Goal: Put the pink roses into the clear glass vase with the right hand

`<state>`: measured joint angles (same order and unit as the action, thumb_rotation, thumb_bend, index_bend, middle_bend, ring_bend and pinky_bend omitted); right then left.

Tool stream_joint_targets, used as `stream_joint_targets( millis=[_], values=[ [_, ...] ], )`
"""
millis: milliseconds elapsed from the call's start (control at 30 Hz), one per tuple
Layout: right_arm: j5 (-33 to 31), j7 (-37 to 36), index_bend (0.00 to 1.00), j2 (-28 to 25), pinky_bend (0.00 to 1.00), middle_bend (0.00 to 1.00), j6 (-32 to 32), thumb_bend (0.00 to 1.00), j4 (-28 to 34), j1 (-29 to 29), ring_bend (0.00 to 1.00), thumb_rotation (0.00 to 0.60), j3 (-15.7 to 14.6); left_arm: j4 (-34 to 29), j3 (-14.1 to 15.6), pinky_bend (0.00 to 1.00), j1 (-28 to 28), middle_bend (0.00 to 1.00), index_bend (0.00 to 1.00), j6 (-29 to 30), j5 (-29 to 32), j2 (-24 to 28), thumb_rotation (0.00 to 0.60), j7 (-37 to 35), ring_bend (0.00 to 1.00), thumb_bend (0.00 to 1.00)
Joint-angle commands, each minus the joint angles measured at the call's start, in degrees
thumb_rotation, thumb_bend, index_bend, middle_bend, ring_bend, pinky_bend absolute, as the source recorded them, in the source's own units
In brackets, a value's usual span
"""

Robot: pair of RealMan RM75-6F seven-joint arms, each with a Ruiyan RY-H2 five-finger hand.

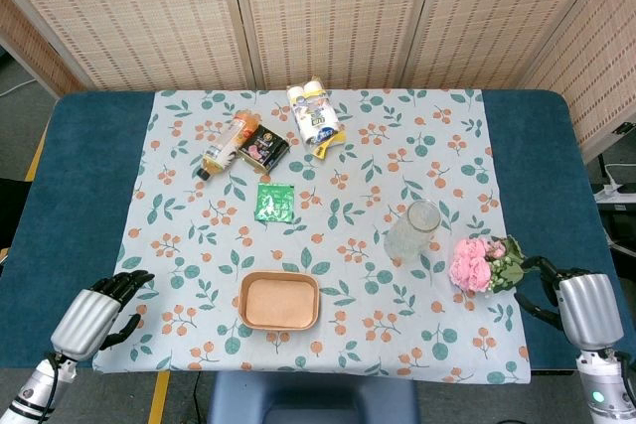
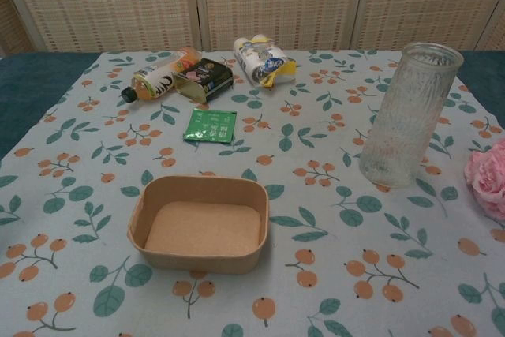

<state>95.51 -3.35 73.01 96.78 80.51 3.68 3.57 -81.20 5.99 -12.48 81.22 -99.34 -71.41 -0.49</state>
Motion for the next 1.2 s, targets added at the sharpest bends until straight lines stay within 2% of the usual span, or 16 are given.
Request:
stream_joint_targets(
  millis=[33, 133, 200, 333, 500, 633, 733, 867, 1033, 1200],
  values=[
    [-0.4, 0.5, 0.44, 0.3, 0.88, 0.89, 1.4, 0.0, 0.0, -0.4, 0.89, 0.6, 0.7, 0.0, -0.1, 0.39, 0.1, 0.19, 0.16, 0.4, 0.0, 0.1, 0.6, 0.1, 0.23, 0.43],
    [0.0, 0.6, 0.43, 0.2, 0.88, 0.89, 1.1, 0.0, -0.3, -0.4, 0.89, 0.6, 0.4, 0.1, -0.1, 0.39, 0.2, 0.19, 0.16, 0.4, 0.1, 0.0, 0.6, 0.3, 0.23, 0.43],
    [0.3, 1.3, 0.39, -0.2, 0.88, 0.89, 0.6, 0.0, -0.5, -0.3, 0.9, 0.6, 0.0, -0.2, -0.1, 0.39, 0.1, 0.19, 0.16, 0.4, 0.0, 0.1, 0.6, 0.3, 0.23, 0.43],
    [-0.8, 4.2, 0.25, -1.2, 0.89, 0.89, -1.3, 0.0, 0.3, -0.1, 0.95, 0.6, -0.1, 0.0, -0.1, 0.39, 0.2, 0.19, 0.16, 0.5, 0.0, 0.0, 0.6, 0.4, 0.23, 0.43],
    [-8.2, 12.2, 0.2, -2.9, 0.93, 0.89, -10.7, 0.0, 5.0, 1.6, 0.98, 0.6, 0.8, -0.2, -0.1, 0.39, 0.1, 0.19, 0.16, 0.4, -0.1, 0.1, 0.6, 0.6, 0.23, 0.42],
    [-16.4, 14.3, 0.16, -4.0, 0.93, 0.89, -22.5, 0.0, 7.1, 5.6, 0.99, 0.6, 2.2, -0.2, 0.1, 0.39, 0.1, 0.19, 0.16, 0.4, -0.3, 0.0, 0.6, 0.7, 0.23, 0.42],
    [-22.6, 15.2, 0.15, -3.4, 0.94, 0.89, -30.7, 0.0, 6.1, 8.9, 0.99, 0.6, 3.5, 0.0, 0.0, 0.39, 0.0, 0.19, 0.16, -0.1, 0.2, 0.0, 0.6, 0.7, 0.23, 0.43],
    [-25.8, 15.2, 0.15, -1.7, 0.94, 0.89, -35.7, 0.0, 3.8, 11.2, 1.0, 0.6, 3.7, 0.0, -0.1, 0.39, 0.0, 0.19, 0.16, -0.1, 0.3, -0.1, 0.6, 0.4, 0.23, 0.43],
    [-26.1, 12.7, 0.2, 1.4, 0.95, 0.89, -37.8, 0.0, -0.3, 12.8, 1.0, 0.6, 3.8, 0.0, 0.0, 0.39, 0.0, 0.19, 0.16, -0.2, 0.2, -0.1, 0.6, 0.6, 0.23, 0.43],
    [-23.2, 6.0, 0.29, 5.0, 0.96, 0.91, -38.3, 0.0, -6.4, 13.7, 1.0, 0.6, 3.2, -0.1, 0.0, 0.39, 0.0, 0.19, 0.16, -0.2, 0.2, -0.1, 0.6, 0.7, 0.23, 0.43]
  ],
)
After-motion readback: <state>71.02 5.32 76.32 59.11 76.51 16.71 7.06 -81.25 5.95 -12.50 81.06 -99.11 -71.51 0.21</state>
